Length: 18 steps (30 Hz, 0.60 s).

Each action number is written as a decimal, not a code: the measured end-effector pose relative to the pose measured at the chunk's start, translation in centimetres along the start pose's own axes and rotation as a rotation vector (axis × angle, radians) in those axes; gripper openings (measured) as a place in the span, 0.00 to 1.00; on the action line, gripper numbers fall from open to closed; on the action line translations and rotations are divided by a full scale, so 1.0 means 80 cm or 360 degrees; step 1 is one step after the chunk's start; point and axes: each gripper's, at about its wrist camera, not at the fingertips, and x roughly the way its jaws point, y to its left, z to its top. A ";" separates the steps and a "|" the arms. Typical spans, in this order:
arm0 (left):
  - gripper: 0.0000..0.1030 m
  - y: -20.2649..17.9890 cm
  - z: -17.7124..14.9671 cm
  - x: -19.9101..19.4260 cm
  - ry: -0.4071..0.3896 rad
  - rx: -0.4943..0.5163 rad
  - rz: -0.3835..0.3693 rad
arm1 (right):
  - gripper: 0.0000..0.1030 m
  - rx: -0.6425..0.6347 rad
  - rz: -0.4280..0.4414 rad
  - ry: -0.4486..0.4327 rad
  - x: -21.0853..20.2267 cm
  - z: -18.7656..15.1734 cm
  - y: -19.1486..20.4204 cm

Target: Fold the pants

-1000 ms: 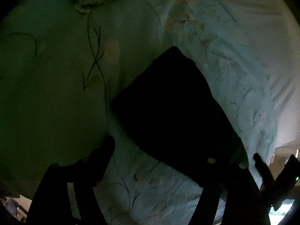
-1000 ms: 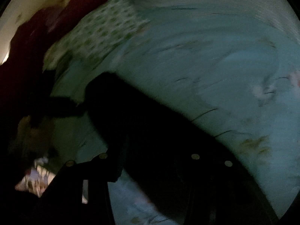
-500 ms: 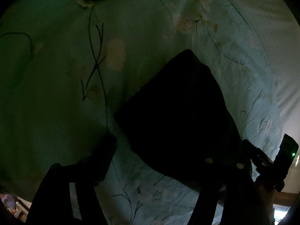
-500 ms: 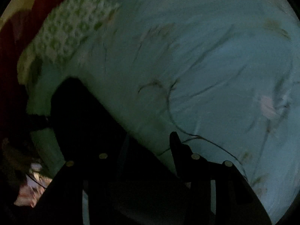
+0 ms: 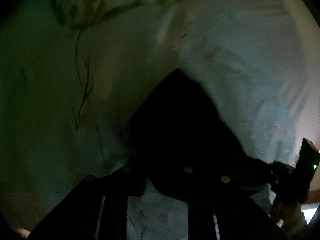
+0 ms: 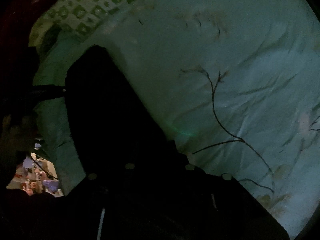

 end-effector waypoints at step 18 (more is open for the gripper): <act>0.15 -0.036 0.019 0.009 -0.0166 0.0505 0.0140 | 0.04 0.0162 -0.0321 -0.0307 -0.015 0.025 -0.009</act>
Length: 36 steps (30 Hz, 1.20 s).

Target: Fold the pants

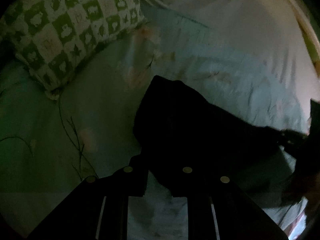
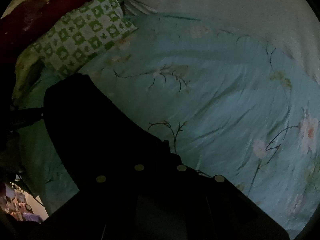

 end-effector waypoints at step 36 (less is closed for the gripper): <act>0.44 -0.242 -0.056 0.009 0.0380 0.1058 -0.0471 | 0.38 0.1283 -0.0255 -0.0240 -0.219 -0.327 -0.105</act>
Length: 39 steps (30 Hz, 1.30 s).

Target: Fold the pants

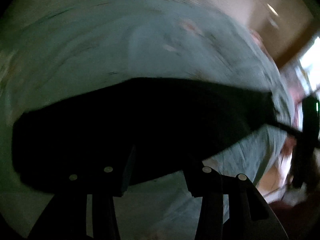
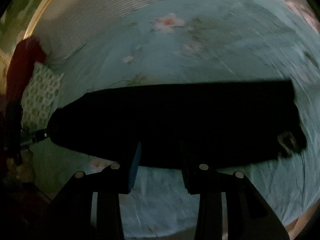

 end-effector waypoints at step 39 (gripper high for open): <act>0.03 -0.060 -0.006 0.086 0.0289 0.0810 0.0026 | 0.06 0.0467 -0.0121 -0.0223 -0.017 -0.010 -0.105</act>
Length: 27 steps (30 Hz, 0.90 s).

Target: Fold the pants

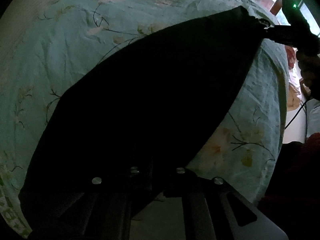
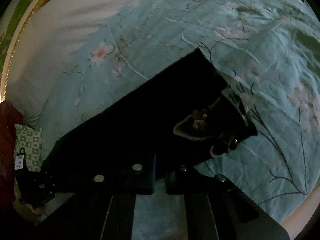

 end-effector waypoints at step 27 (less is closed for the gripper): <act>0.04 -0.012 -0.007 -0.003 0.0023 0.0036 -0.0012 | 0.06 -0.0006 -0.0052 0.0023 -0.003 -0.005 -0.013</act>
